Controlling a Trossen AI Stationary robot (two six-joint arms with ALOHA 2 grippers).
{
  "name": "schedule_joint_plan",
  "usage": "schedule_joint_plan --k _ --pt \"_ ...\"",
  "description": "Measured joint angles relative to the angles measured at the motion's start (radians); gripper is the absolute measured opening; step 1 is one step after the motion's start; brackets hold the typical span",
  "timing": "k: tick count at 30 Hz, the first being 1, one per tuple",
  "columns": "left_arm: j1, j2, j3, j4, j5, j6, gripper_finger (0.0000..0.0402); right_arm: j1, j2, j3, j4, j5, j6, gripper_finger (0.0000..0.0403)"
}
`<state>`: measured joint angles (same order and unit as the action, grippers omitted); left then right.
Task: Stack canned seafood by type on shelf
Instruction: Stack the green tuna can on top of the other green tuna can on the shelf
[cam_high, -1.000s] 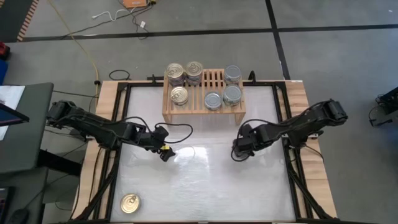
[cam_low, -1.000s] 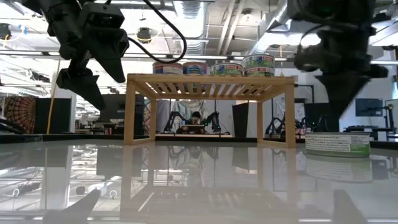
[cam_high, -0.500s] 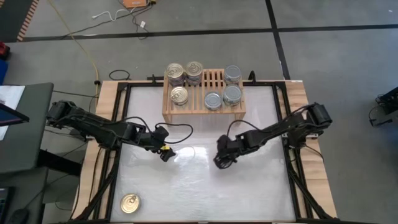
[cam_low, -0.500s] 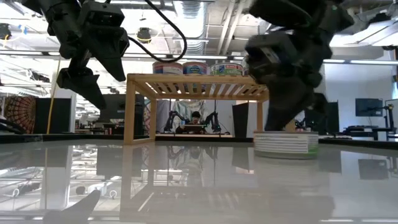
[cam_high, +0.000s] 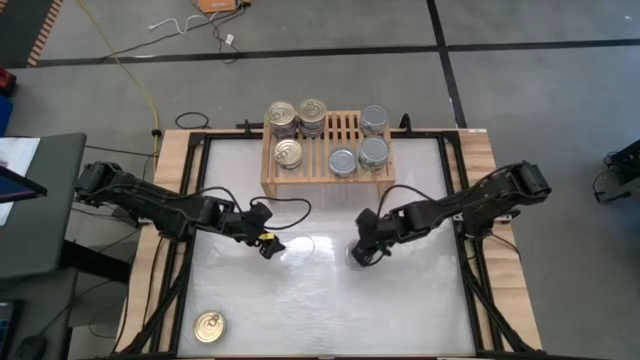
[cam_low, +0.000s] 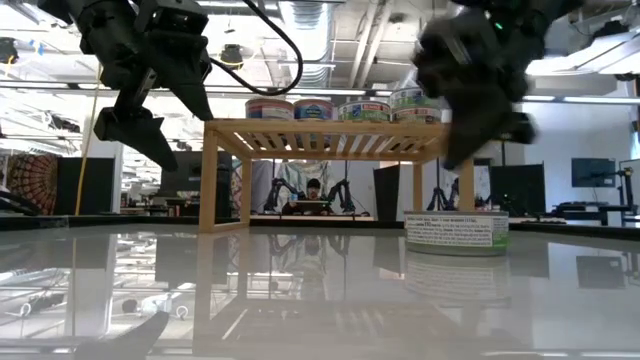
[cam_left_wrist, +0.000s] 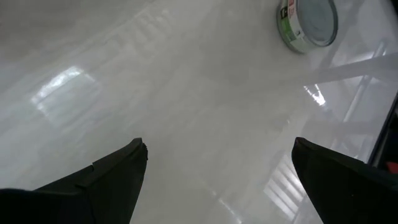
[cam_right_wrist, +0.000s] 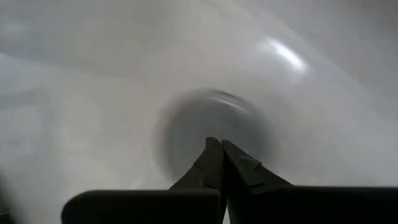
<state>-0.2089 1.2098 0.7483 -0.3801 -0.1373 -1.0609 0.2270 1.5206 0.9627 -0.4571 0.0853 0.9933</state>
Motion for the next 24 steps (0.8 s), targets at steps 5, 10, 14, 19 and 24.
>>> schedule_joint_plan --k 5,10,14,19,24 --pt "-0.012 0.000 0.000 0.050 0.000 -0.002 0.0383 0.002 -0.011 -0.002 -0.296 0.052 0.114 0.0019" --pt "-0.032 0.000 0.000 0.081 -0.011 0.003 0.0383 0.030 0.037 -0.048 -0.289 0.043 0.214 0.0015" --pt "-0.034 0.000 0.000 0.084 -0.014 -0.004 0.0383 0.061 0.093 -0.055 -0.113 -0.130 0.187 0.0015" --pt "-0.034 0.000 0.000 0.094 -0.014 -0.010 0.0383 0.101 0.120 -0.051 0.275 -0.258 0.007 0.0018" --pt "-0.034 0.000 0.000 0.105 -0.014 -0.031 0.0383 0.090 0.109 -0.056 0.144 -0.200 0.095 0.0019"
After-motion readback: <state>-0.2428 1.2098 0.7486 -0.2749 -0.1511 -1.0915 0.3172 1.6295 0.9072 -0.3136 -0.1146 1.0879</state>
